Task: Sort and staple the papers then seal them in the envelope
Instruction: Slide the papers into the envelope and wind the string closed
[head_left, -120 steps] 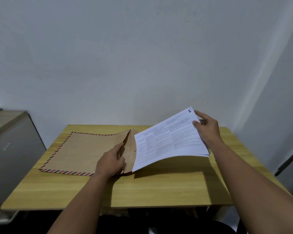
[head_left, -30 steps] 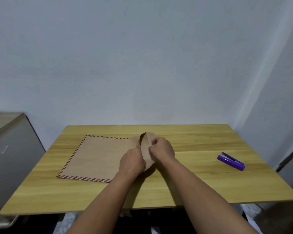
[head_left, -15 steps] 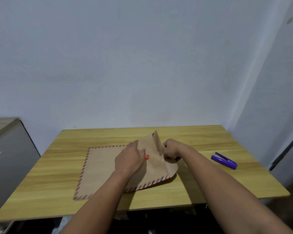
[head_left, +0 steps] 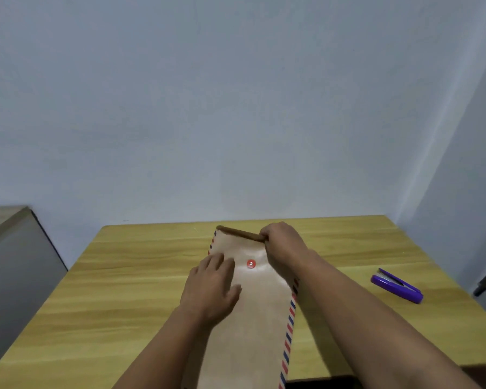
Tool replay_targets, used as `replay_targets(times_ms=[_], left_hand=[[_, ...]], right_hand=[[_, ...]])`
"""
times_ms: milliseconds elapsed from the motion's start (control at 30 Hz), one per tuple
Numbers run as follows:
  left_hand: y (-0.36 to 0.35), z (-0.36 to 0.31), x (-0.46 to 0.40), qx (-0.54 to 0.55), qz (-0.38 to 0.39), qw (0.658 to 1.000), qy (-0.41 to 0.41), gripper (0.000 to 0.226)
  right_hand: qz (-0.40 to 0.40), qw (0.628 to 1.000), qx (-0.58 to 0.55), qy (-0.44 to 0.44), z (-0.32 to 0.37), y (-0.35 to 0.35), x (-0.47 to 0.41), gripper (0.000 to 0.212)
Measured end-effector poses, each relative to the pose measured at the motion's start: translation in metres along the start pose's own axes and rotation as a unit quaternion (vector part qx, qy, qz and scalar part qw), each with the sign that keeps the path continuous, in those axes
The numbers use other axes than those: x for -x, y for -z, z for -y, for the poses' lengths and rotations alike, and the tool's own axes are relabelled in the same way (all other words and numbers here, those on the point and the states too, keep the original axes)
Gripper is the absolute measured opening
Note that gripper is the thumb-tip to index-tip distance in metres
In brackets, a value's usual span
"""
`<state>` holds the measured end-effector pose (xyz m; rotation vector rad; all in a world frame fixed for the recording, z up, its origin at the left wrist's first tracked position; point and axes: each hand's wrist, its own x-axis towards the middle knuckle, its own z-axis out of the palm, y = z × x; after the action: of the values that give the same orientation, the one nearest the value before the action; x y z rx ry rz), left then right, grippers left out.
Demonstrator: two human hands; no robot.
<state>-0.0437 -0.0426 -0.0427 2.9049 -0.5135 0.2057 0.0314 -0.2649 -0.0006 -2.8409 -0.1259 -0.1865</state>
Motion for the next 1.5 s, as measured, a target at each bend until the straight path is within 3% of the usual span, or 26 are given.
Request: replay_targets(times_ms=[200,367,467,567,667,767,833,933,1100,1233,1300,1367,1500], left_hand=[[-0.037,0.008,0.004,-0.016,0.043,0.996,0.076,0.075],[-0.045,-0.032,0.010,0.015,0.022,0.985,0.170,0.078],[-0.045,-0.049,0.010,0.013,0.047,0.979,0.198,0.081],[-0.036,-0.041,-0.003,-0.015,0.026,0.982,0.187,0.075],[-0.035,-0.017,-0.025,-0.026,-0.021,0.993,0.117,0.071],[-0.045,0.002,-0.042,-0.036,-0.003,0.999,0.010,0.069],[-0.053,0.008,-0.046,-0.022,0.026,0.999,-0.016,0.073],[-0.059,0.011,-0.045,0.006,0.025,1.000,-0.006,0.074],[-0.061,0.012,-0.044,0.018,0.013,1.000,-0.002,0.068],[-0.061,0.012,-0.043,0.020,0.008,1.000,-0.002,0.066],[-0.061,0.011,-0.043,0.019,0.009,1.000,-0.001,0.064],[-0.061,0.011,-0.043,0.024,0.010,1.000,0.000,0.064],[-0.060,0.011,-0.043,0.025,0.013,1.000,0.002,0.068]], right_hand=[[0.000,0.998,0.008,0.062,-0.004,-0.049,0.014,0.026],[-0.086,0.989,-0.012,0.120,-0.011,-0.067,0.029,0.024],[-0.093,0.986,-0.037,0.132,-0.014,-0.071,0.032,0.026],[-0.083,0.985,-0.046,0.146,-0.019,-0.073,0.035,0.031],[-0.078,0.982,-0.062,0.158,-0.023,-0.075,0.038,0.035],[-0.076,0.982,-0.062,0.159,-0.029,-0.075,0.036,0.034],[-0.078,0.982,-0.038,0.166,-0.036,-0.073,0.033,0.030],[-0.061,0.988,0.010,0.145,-0.042,-0.059,0.022,0.026],[0.097,0.989,0.036,0.101,-0.035,-0.027,-0.014,0.034],[0.175,0.969,0.117,0.128,-0.021,-0.018,-0.033,0.019],[0.192,0.962,0.149,0.125,-0.014,-0.015,-0.035,0.004],[0.193,0.957,0.177,0.127,-0.006,-0.012,-0.034,0.003],[0.164,0.949,0.229,0.138,0.003,-0.015,-0.029,0.030]])
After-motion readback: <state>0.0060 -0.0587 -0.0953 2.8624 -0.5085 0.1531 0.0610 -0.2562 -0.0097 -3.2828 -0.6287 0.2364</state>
